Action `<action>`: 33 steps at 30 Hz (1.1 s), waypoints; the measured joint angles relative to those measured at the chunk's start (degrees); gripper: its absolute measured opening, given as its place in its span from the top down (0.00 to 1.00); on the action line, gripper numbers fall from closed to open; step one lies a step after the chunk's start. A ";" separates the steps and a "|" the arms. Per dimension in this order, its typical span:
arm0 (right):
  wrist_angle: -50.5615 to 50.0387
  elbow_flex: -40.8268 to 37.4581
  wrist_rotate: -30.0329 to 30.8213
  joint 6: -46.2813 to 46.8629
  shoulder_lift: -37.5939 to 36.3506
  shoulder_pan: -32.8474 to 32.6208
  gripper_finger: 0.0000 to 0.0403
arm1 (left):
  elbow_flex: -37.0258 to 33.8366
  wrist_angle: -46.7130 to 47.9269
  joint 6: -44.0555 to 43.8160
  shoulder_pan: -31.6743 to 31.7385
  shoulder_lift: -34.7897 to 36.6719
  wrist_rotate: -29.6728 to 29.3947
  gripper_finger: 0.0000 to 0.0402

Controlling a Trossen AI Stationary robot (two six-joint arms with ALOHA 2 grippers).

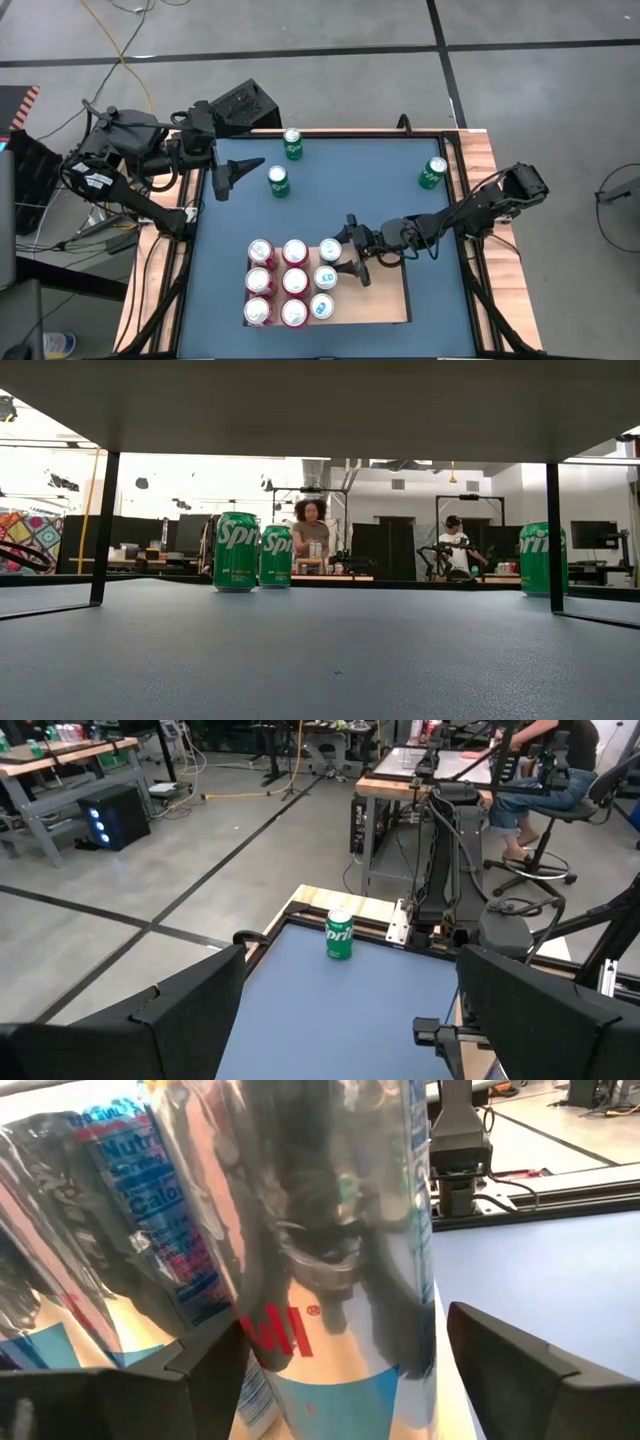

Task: Place canned beverage on shelf
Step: Put the blue soda can on the shelf aligned with the other blue soda cans

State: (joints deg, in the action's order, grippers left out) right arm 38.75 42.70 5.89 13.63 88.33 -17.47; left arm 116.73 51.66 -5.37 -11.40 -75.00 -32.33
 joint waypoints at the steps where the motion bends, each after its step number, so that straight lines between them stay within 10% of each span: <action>1: -0.34 0.00 0.00 0.01 -0.20 -0.01 0.20 | 0.00 0.00 0.00 0.01 0.00 0.00 0.12; 22: -26.11 0.00 1.07 4.51 -13.58 -3.93 0.24 | 0.00 1.68 0.00 0.02 0.00 0.21 0.12; 27: -28.79 0.00 6.20 5.95 -14.72 -4.53 0.44 | 0.00 1.66 0.00 0.01 0.00 0.21 0.12; 33: -29.08 -0.02 6.21 5.61 -13.94 -3.74 0.92 | 0.00 1.62 0.00 0.02 0.00 0.19 0.12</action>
State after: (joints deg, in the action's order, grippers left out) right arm 9.67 42.68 12.10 19.23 74.39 -21.21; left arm 116.73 53.28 -5.37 -11.38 -75.00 -32.14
